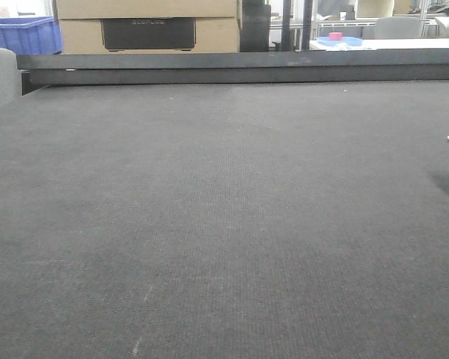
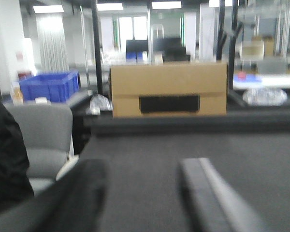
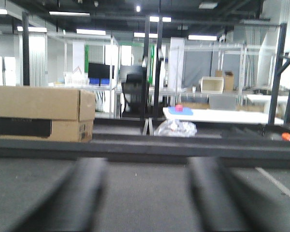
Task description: Place valve from conveyor to right shelf box
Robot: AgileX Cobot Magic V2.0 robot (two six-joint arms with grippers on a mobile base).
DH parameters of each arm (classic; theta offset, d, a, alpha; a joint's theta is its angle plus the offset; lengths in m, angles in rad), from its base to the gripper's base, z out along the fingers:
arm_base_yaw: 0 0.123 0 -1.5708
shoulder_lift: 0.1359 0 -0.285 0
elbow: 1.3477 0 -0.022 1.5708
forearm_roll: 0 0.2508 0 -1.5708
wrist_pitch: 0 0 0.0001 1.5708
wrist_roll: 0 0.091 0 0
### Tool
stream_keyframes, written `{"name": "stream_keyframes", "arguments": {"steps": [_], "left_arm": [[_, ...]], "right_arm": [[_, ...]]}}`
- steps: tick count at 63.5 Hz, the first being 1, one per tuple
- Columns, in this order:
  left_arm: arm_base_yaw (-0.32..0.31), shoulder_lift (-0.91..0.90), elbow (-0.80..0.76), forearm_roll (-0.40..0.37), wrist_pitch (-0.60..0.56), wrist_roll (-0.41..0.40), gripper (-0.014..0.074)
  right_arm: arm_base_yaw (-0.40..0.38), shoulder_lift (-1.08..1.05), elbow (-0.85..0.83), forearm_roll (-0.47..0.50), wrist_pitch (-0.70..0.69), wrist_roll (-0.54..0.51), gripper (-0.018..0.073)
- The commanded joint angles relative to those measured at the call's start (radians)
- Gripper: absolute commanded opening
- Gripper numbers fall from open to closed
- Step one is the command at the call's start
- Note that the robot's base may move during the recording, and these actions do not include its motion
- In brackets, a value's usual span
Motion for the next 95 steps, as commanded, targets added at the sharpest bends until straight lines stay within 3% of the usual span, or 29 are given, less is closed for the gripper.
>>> {"name": "stream_keyframes", "arguments": {"steps": [1, 4, 15, 31, 44, 55, 73, 95], "left_arm": [[-0.002, 0.119, -0.1, 0.004, 0.102, -0.005, 0.0532], [-0.003, 0.179, -0.136, 0.004, 0.127, -0.005, 0.0628], [-0.034, 0.319, -0.227, -0.061, 0.171, -0.012, 0.0533], [-0.088, 0.446, -0.326, -0.071, 0.304, -0.014, 0.0532], [-0.09, 0.467, -0.33, -0.071, 0.31, -0.014, 0.0532], [-0.09, 0.464, -0.33, -0.071, 0.317, -0.014, 0.0532], [-0.09, 0.464, -0.33, -0.071, 0.327, -0.014, 0.0532], [-0.09, 0.464, -0.33, -0.069, 0.327, -0.014, 0.0532]], "right_arm": [[-0.001, 0.087, -0.033, 0.0, 0.007, -0.002, 0.0499], [-0.001, 0.122, -0.035, -0.004, -0.004, -0.002, 0.0564], [-0.001, 0.273, -0.06, -0.023, -0.047, -0.002, 0.0568], [0.018, 0.591, -0.368, -0.023, 0.333, -0.002, 0.0568], [0.087, 0.871, -0.621, -0.023, 0.646, -0.002, 0.0568], [0.087, 1.06, -0.756, -0.032, 0.864, -0.002, 0.0568], [0.087, 1.303, -0.783, -0.079, 0.875, 0.066, 0.0568], [0.087, 1.479, -0.781, -0.074, 0.848, 0.067, 0.0568]]}}
